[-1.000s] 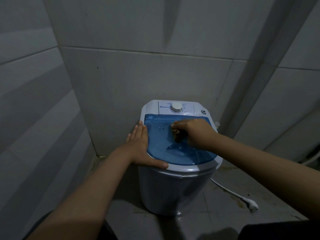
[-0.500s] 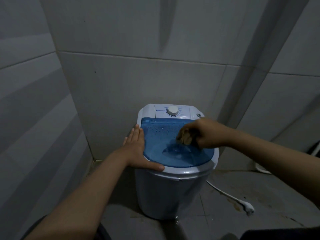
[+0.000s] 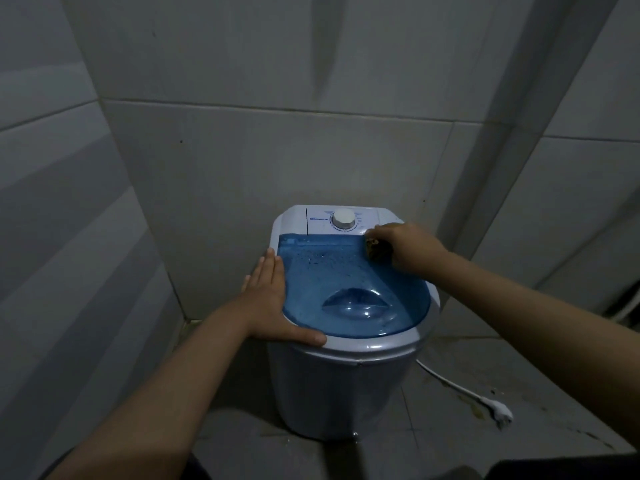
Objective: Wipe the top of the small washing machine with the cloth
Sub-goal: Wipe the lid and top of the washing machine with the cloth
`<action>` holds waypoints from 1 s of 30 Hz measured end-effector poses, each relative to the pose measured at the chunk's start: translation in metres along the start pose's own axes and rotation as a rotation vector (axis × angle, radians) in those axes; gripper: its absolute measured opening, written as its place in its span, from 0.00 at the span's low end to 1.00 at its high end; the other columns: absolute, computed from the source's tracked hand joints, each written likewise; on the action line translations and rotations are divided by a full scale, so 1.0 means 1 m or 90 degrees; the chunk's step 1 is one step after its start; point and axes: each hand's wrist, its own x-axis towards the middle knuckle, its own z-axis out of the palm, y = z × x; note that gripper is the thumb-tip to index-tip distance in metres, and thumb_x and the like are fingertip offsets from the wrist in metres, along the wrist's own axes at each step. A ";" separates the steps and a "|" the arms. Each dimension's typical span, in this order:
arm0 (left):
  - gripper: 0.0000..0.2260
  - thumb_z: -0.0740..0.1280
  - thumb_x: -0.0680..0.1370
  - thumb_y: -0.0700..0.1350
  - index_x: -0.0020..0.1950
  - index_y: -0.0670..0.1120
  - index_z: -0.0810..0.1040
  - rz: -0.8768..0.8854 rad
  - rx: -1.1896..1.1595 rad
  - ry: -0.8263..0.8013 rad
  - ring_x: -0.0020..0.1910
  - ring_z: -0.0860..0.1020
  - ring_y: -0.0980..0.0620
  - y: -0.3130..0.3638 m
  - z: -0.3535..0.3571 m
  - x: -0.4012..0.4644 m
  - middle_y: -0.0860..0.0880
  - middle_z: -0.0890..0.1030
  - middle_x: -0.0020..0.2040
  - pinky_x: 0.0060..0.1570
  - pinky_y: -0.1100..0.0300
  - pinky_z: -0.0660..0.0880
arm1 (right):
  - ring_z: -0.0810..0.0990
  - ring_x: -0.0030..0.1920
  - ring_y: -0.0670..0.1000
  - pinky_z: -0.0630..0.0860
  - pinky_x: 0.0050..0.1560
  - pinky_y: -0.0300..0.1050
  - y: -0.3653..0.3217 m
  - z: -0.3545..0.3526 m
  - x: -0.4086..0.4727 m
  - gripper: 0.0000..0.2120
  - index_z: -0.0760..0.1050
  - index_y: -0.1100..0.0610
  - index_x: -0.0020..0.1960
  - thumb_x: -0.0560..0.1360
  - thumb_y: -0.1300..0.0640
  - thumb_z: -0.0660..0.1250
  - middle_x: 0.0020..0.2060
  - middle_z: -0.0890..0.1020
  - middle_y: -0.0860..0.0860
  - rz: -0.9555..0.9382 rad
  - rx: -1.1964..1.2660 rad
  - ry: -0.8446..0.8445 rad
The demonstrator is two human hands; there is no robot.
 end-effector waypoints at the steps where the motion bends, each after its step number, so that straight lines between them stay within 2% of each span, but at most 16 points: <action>1: 0.74 0.58 0.42 0.82 0.73 0.43 0.28 0.000 0.002 0.000 0.73 0.29 0.48 0.000 0.000 0.000 0.45 0.26 0.73 0.71 0.50 0.35 | 0.75 0.61 0.57 0.74 0.55 0.48 0.001 -0.001 -0.005 0.25 0.70 0.53 0.67 0.71 0.66 0.65 0.62 0.77 0.55 -0.003 -0.004 -0.006; 3: 0.73 0.58 0.44 0.81 0.73 0.43 0.28 -0.001 0.005 0.002 0.73 0.29 0.48 0.001 0.000 -0.001 0.45 0.26 0.74 0.71 0.51 0.35 | 0.75 0.61 0.56 0.74 0.56 0.47 0.001 0.000 -0.016 0.25 0.70 0.52 0.67 0.72 0.65 0.64 0.63 0.77 0.54 -0.010 -0.009 -0.017; 7: 0.69 0.64 0.52 0.77 0.73 0.43 0.28 -0.004 0.008 0.009 0.74 0.30 0.47 0.001 0.000 -0.003 0.45 0.26 0.74 0.71 0.50 0.35 | 0.77 0.61 0.56 0.77 0.59 0.54 -0.007 0.001 -0.042 0.24 0.70 0.51 0.67 0.72 0.61 0.65 0.65 0.77 0.52 -0.026 -0.040 -0.012; 12: 0.74 0.58 0.43 0.82 0.73 0.42 0.28 0.000 0.013 -0.003 0.74 0.30 0.46 0.003 -0.002 -0.004 0.43 0.27 0.74 0.71 0.49 0.36 | 0.79 0.55 0.56 0.79 0.52 0.51 -0.031 0.002 -0.075 0.21 0.68 0.55 0.64 0.73 0.57 0.66 0.61 0.77 0.53 -0.003 -0.091 -0.046; 15: 0.73 0.59 0.45 0.81 0.73 0.42 0.28 0.001 0.013 -0.003 0.74 0.30 0.46 0.003 -0.003 -0.006 0.43 0.27 0.74 0.71 0.49 0.36 | 0.79 0.55 0.58 0.78 0.52 0.52 -0.052 0.002 -0.091 0.17 0.69 0.58 0.61 0.73 0.59 0.65 0.59 0.76 0.56 0.034 -0.079 -0.075; 21: 0.74 0.57 0.42 0.82 0.73 0.41 0.28 -0.001 0.021 0.003 0.74 0.30 0.46 0.004 -0.002 -0.005 0.43 0.27 0.74 0.72 0.49 0.36 | 0.78 0.56 0.58 0.76 0.51 0.50 -0.104 -0.005 -0.106 0.11 0.71 0.62 0.57 0.75 0.61 0.61 0.56 0.78 0.58 0.081 0.022 -0.065; 23: 0.74 0.60 0.44 0.81 0.73 0.41 0.28 -0.006 0.018 0.004 0.74 0.30 0.46 0.004 -0.002 -0.005 0.43 0.27 0.74 0.72 0.48 0.36 | 0.79 0.54 0.59 0.76 0.51 0.50 -0.112 -0.008 -0.103 0.12 0.73 0.62 0.56 0.73 0.60 0.63 0.54 0.79 0.59 0.063 0.063 -0.050; 25: 0.71 0.66 0.50 0.77 0.73 0.42 0.28 -0.009 0.016 0.009 0.74 0.30 0.47 0.003 -0.001 -0.004 0.44 0.27 0.74 0.72 0.48 0.36 | 0.81 0.52 0.57 0.79 0.51 0.48 -0.111 -0.010 -0.095 0.12 0.76 0.60 0.53 0.70 0.60 0.66 0.51 0.83 0.56 0.041 0.144 -0.058; 28: 0.67 0.68 0.56 0.74 0.73 0.42 0.28 -0.009 0.018 0.009 0.74 0.30 0.47 0.002 -0.001 -0.005 0.44 0.27 0.74 0.73 0.48 0.36 | 0.79 0.41 0.53 0.76 0.42 0.46 -0.098 -0.018 -0.072 0.04 0.76 0.57 0.43 0.68 0.63 0.67 0.40 0.82 0.53 0.017 0.249 -0.035; 30: 0.69 0.66 0.52 0.76 0.73 0.42 0.28 -0.010 0.012 0.003 0.74 0.29 0.47 0.003 -0.002 -0.006 0.44 0.27 0.74 0.73 0.48 0.36 | 0.78 0.42 0.51 0.75 0.40 0.45 -0.088 -0.022 -0.057 0.08 0.77 0.58 0.46 0.67 0.65 0.67 0.41 0.82 0.52 -0.027 0.237 -0.024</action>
